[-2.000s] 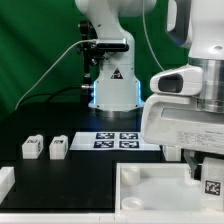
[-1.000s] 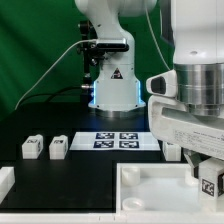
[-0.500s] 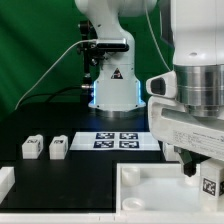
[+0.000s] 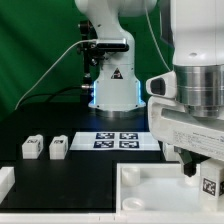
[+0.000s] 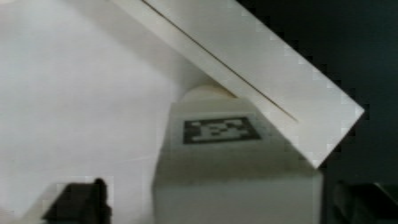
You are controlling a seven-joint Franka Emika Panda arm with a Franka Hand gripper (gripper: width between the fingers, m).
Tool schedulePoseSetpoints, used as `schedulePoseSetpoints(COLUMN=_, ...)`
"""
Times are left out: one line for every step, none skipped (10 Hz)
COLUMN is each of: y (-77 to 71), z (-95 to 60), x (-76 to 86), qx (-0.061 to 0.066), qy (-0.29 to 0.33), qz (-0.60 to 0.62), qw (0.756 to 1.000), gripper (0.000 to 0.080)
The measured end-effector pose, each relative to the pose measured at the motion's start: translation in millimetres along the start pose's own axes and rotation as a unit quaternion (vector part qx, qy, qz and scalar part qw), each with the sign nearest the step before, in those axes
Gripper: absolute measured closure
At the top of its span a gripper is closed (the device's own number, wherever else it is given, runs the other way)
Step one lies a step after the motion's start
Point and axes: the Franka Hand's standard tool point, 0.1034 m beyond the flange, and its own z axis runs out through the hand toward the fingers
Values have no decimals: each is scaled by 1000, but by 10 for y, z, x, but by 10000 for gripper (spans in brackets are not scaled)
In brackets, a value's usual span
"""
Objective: Assemble one leg
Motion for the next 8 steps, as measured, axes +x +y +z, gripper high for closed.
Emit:
schedulePoseSetpoints(y=0, z=0, x=0, qx=0, qy=0, qz=0, qw=1000, gripper=365)
schedulePoseSetpoints(y=0, z=0, x=0, qx=0, qy=0, qz=0, qw=1000, gripper=365)
schedulePoseSetpoints(y=1, z=0, x=0, qx=0, qy=0, qz=0, qw=1000, gripper=510)
schedulePoseSetpoints(y=1, z=0, x=0, qx=0, qy=0, qz=1, qw=1000, gripper=509)
schedulePoseSetpoints(y=-3, z=-1, x=-5, qx=0, qy=0, qz=34, qw=999, gripper=509)
schedulePoseSetpoints(y=-2, z=-3, x=-9, qx=1, qy=3, qz=110, qw=994, gripper=509)
schedulePoseSetpoints(y=12, z=3, x=-24, qx=10, qy=14, qz=242, qw=970, gripper=509)
schedulePoseSetpoints(y=22, z=3, x=-39, qx=26, qy=18, qz=360, qw=933, gripper=509)
